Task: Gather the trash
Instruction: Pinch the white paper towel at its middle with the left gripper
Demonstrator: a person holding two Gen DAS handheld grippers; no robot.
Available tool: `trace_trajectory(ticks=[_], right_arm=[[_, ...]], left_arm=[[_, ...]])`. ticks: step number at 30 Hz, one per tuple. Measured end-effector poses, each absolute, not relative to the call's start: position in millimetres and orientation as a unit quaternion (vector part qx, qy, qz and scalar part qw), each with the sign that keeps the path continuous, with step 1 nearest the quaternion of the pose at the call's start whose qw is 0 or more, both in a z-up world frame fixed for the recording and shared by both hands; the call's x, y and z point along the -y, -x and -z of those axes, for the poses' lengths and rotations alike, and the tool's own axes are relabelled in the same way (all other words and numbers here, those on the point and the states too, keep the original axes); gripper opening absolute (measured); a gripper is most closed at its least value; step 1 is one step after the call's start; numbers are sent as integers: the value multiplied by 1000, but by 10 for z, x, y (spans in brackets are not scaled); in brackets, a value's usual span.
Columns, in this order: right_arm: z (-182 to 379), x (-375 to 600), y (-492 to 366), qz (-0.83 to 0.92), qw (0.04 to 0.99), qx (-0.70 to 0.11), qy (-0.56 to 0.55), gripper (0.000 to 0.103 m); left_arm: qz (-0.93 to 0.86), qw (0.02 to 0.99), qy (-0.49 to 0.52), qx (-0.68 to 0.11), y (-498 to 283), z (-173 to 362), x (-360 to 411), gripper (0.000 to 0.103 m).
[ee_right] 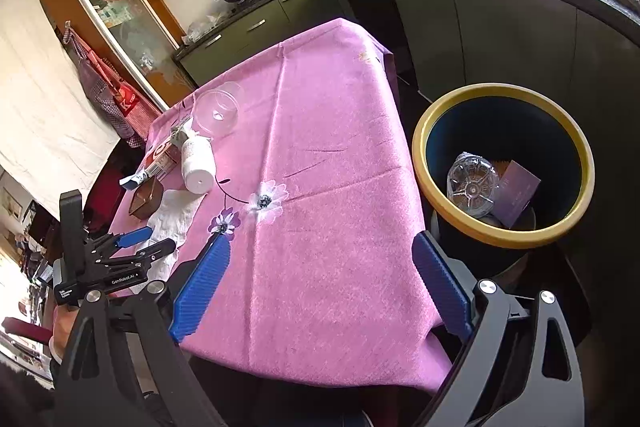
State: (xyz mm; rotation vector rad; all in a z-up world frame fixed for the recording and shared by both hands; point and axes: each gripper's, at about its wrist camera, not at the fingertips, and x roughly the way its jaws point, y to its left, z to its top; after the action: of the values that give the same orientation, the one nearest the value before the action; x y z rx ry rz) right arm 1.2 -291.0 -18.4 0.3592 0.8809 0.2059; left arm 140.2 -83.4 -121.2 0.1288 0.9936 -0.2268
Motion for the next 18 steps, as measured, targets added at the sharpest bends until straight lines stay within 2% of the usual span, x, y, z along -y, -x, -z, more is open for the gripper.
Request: trace_trajectory(ticks=[4,6,9,12,18], right_arm=[[202,2934,-9,-101,882,-424,-178,91],[200,2946,-4,-102,882,-423,-180,91],[199,2964,1,-103,882,-422,-182,91],[203,2977,-2,-105,881,-423,-186,91],[189,2965,-2,-109,881,-421,-187,91]], left_arm=[[115,872,-60,-472,-1403,1188,859,46],[113,873,-55,-472,-1411,1177,832,22],[128,869,-35,-476,-1430,1176,776,5],[133,869,-33,-476,-1420,1181,769,1],[145,874,-26,-463,-1335,1065,732,1]])
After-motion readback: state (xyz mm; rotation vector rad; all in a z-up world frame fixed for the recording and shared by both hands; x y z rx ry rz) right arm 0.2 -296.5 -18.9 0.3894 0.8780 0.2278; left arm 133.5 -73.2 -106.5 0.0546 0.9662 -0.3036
